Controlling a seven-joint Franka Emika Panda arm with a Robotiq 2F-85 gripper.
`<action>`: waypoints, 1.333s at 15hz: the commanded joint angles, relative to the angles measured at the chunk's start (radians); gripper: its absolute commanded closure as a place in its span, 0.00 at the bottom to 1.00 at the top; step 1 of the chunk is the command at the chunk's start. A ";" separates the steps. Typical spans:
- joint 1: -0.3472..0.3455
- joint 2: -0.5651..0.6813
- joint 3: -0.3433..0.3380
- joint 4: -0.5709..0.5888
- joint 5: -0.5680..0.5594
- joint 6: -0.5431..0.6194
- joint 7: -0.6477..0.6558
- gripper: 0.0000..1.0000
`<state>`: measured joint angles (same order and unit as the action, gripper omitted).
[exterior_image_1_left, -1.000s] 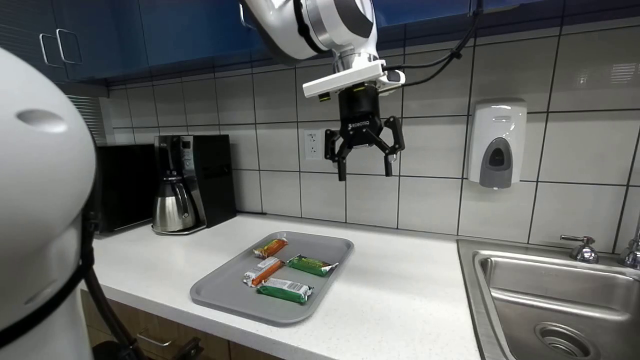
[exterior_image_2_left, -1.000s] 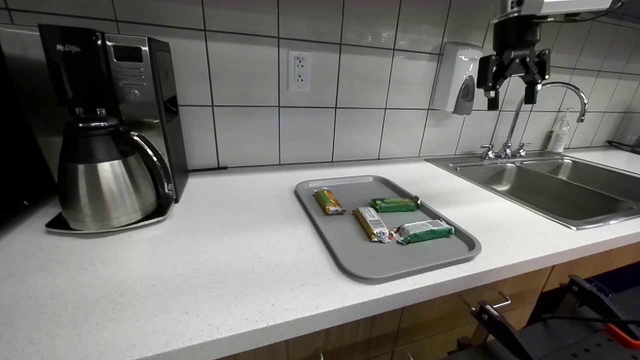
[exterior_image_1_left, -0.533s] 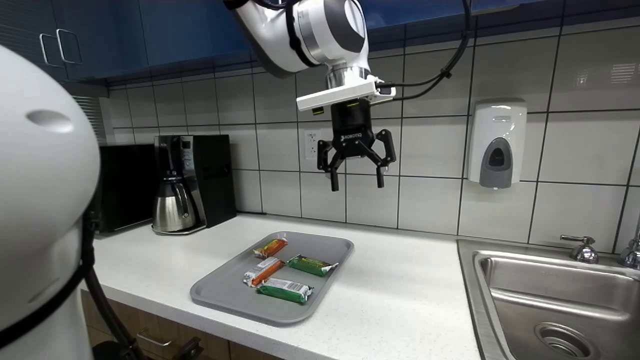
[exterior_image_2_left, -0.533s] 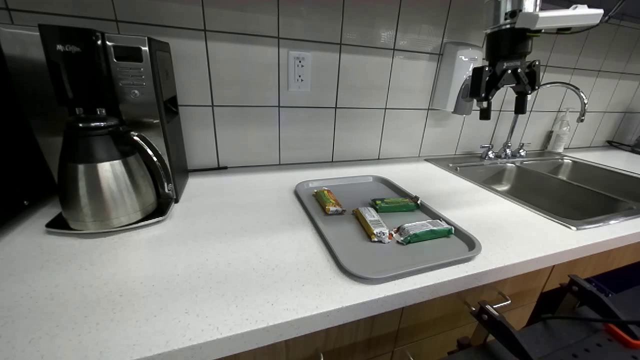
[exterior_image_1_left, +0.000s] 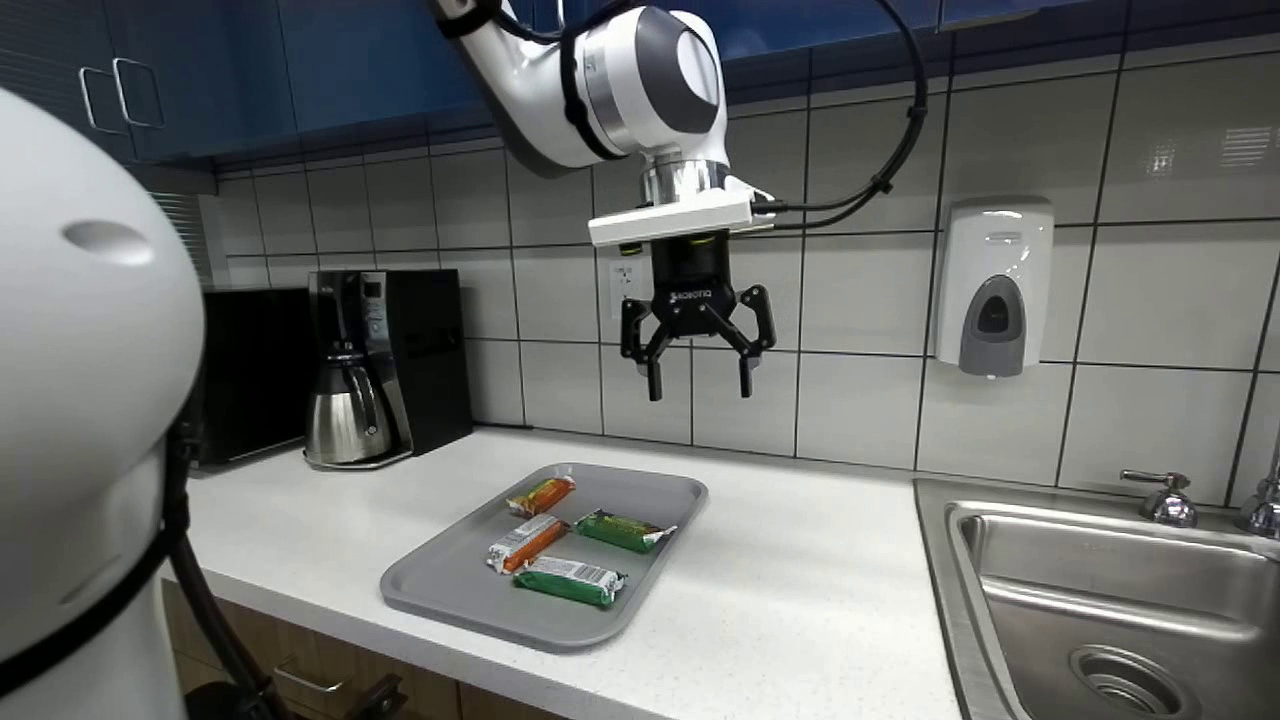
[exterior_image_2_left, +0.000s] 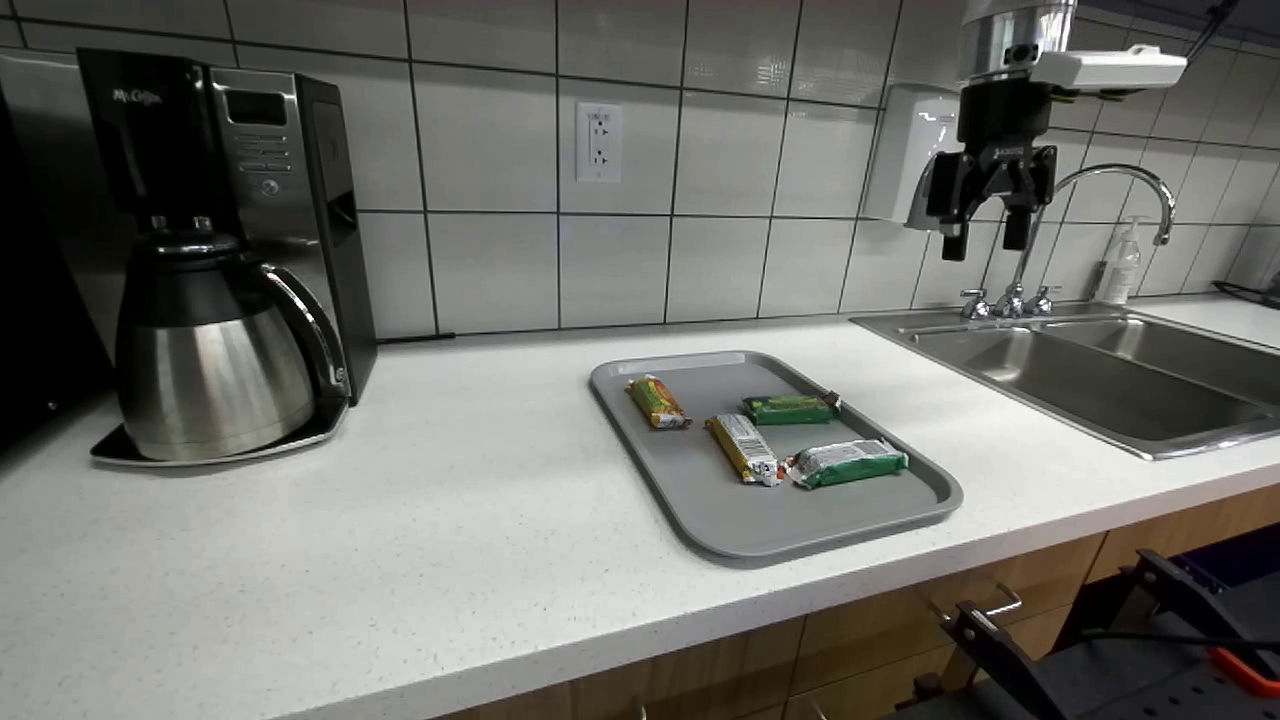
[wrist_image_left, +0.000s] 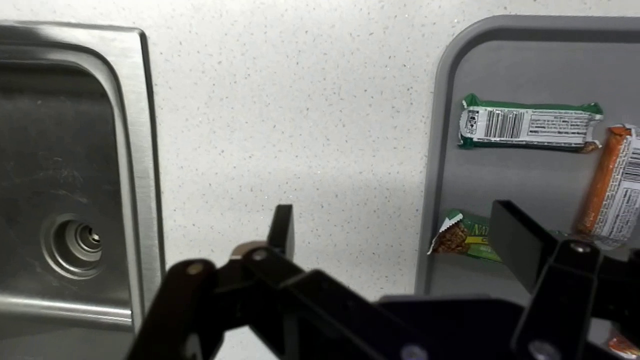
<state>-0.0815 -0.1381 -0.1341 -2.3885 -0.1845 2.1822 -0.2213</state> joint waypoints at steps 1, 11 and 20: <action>0.007 0.011 0.006 -0.016 0.047 0.040 -0.068 0.00; 0.043 0.067 0.043 -0.018 0.044 0.104 -0.121 0.00; 0.037 0.176 0.048 0.023 0.048 0.208 -0.365 0.00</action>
<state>-0.0304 0.0006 -0.0962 -2.3976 -0.1407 2.3662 -0.4893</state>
